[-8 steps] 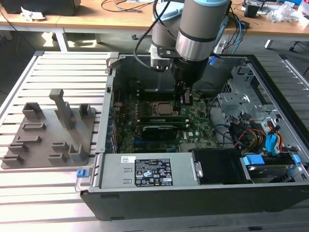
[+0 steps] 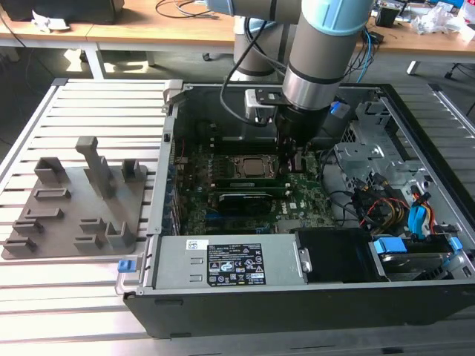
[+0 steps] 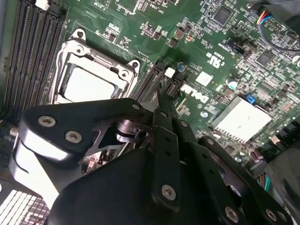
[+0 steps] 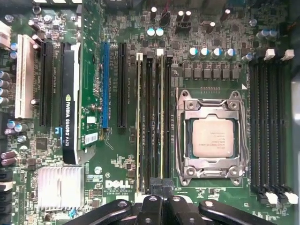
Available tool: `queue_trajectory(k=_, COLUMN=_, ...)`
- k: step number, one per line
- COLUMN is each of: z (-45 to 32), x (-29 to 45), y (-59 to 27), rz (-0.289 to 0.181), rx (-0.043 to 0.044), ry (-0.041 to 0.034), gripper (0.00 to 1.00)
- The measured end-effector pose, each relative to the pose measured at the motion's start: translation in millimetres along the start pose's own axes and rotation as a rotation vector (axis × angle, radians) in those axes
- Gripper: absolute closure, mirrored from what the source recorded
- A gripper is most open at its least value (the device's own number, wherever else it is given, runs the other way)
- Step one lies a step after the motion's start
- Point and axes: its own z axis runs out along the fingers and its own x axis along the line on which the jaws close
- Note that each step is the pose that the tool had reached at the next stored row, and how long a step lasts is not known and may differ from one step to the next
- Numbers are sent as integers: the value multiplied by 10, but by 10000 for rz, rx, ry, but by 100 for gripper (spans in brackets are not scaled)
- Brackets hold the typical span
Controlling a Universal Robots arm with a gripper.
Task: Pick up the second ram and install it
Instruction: 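Press down the second ram until it locks into place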
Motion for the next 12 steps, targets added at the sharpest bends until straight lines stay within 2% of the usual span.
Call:
queue_trajectory(k=5, z=90, x=3, y=-7, rz=-1, rx=-5, ry=12, gripper=89)
queue_trajectory(k=8, z=44, x=-2, y=0, rz=1, rx=44, ry=-22, gripper=89)
queue_trajectory(k=9, z=34, x=0, y=44, rz=-2, rx=76, ry=-7, gripper=89)
queue_trajectory(k=12, z=44, x=1, y=284, rz=-2, rx=147, ry=-10, gripper=89)
